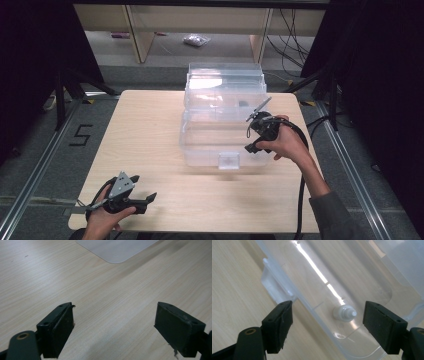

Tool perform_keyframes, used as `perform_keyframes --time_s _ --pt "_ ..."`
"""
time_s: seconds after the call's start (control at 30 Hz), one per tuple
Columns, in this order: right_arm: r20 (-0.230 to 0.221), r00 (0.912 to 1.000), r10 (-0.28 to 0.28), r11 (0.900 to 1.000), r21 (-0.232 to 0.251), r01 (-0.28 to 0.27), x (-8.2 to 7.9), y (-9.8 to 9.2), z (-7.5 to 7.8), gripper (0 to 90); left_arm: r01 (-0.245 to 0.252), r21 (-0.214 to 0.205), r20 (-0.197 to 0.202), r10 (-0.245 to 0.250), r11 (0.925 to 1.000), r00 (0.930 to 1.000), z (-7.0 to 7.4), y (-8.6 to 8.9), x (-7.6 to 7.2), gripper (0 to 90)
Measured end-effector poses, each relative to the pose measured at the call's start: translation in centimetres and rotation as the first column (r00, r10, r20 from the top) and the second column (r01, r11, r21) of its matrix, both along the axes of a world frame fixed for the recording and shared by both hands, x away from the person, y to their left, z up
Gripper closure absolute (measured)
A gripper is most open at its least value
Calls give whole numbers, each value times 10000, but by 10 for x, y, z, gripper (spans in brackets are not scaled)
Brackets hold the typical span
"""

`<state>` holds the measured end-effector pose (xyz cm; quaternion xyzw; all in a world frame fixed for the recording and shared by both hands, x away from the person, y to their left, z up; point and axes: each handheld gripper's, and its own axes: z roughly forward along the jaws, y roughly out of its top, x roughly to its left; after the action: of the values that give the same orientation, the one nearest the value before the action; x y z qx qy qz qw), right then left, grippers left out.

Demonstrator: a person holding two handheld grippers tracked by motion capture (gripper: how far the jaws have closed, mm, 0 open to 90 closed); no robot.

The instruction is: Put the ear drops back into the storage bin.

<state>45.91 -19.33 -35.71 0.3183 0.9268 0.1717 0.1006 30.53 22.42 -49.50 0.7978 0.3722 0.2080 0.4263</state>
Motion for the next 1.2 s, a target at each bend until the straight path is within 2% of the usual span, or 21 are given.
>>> perform_keyframes --time_s 0.13,0.37,0.43,0.47,0.53,0.57,0.63,0.73,0.83,0.87,0.9,1.2 --pt "167 9998 89 9999 -57 -88 -4 -1 -1 249 -17 39 -13 17 10000 10000 0 0 0 152" --pt "290 9991 315 9994 159 -319 -13 -4 -2 246 -18 44 -15 18 10000 10000 0 0 0 152" --pt "266 9995 188 9996 192 -193 -15 -4 -2 245 -19 41 -25 19 10000 10000 0 0 0 152" --pt "325 9993 195 9995 227 -203 -17 -4 -2 243 53 170 -35 -53 9998 10000 1 1 0 152" --pt "366 9990 272 9993 262 -281 -17 -5 -3 242 46 166 -32 -45 9999 10000 1 1 0 152" --pt "439 9978 505 9984 214 -515 -16 -6 -3 242 -15 43 -23 15 10000 10000 0 0 0 152" --pt "398 9986 348 9983 451 -366 -21 -5 -3 240 -22 42 -14 22 10000 10000 0 0 0 152" --pt "418 9986 314 9986 402 -331 -24 -5 -3 239 -28 41 -21 28 10000 10000 0 0 0 152" --pt "402 9985 374 9969 676 -401 -28 -4 -4 236 -26 45 -19 26 10000 10000 0 0 0 152" --pt "449 9977 517 9961 698 -548 -28 -4 -5 236 -24 47 -15 24 10000 10000 0 0 0 152" --pt "425 9984 381 9965 732 -411 -30 -4 -5 235 -22 55 -17 23 10000 10000 0 0 0 152" --pt "481 9976 491 9941 940 -534 -38 -4 -9 233 -33 21 -14 33 10000 10000 0 0 0 152"
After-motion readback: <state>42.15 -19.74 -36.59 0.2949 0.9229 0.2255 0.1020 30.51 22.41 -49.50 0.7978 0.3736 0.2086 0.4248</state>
